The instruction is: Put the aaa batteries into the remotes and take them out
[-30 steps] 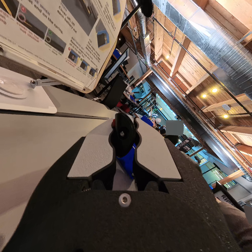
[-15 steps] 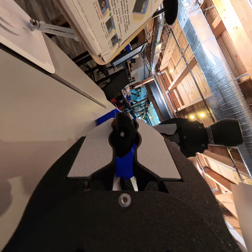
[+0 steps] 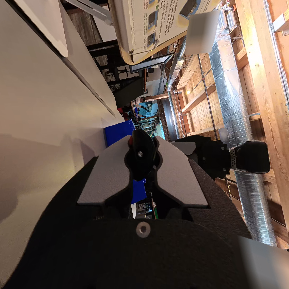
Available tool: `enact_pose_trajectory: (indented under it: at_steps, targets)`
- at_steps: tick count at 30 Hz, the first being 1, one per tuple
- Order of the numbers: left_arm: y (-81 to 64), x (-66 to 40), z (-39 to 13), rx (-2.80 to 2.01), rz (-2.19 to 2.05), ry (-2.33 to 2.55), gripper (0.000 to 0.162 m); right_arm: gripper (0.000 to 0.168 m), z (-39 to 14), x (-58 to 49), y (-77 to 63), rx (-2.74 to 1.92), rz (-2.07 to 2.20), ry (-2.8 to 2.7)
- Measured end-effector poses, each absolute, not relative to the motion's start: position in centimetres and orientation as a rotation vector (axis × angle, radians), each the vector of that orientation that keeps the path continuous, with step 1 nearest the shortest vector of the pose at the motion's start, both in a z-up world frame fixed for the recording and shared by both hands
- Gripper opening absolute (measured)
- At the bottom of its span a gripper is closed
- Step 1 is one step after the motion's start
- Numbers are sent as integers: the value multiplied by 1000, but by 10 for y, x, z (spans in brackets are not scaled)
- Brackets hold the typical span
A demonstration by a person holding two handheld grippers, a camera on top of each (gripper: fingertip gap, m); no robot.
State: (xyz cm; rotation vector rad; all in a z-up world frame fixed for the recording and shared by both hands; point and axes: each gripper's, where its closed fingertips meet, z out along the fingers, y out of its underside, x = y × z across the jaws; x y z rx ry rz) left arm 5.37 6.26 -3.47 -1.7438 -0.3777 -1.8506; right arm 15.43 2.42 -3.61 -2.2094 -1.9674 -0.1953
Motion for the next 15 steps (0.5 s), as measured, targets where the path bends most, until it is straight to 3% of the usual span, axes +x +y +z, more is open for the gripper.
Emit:
enact_pose_trajectory:
  at_steps: [15]
  targets:
    - [63, 54, -35, -1743, -1878, -392, 24, 22, -37, 143, 24, -2266, -211, -2017]
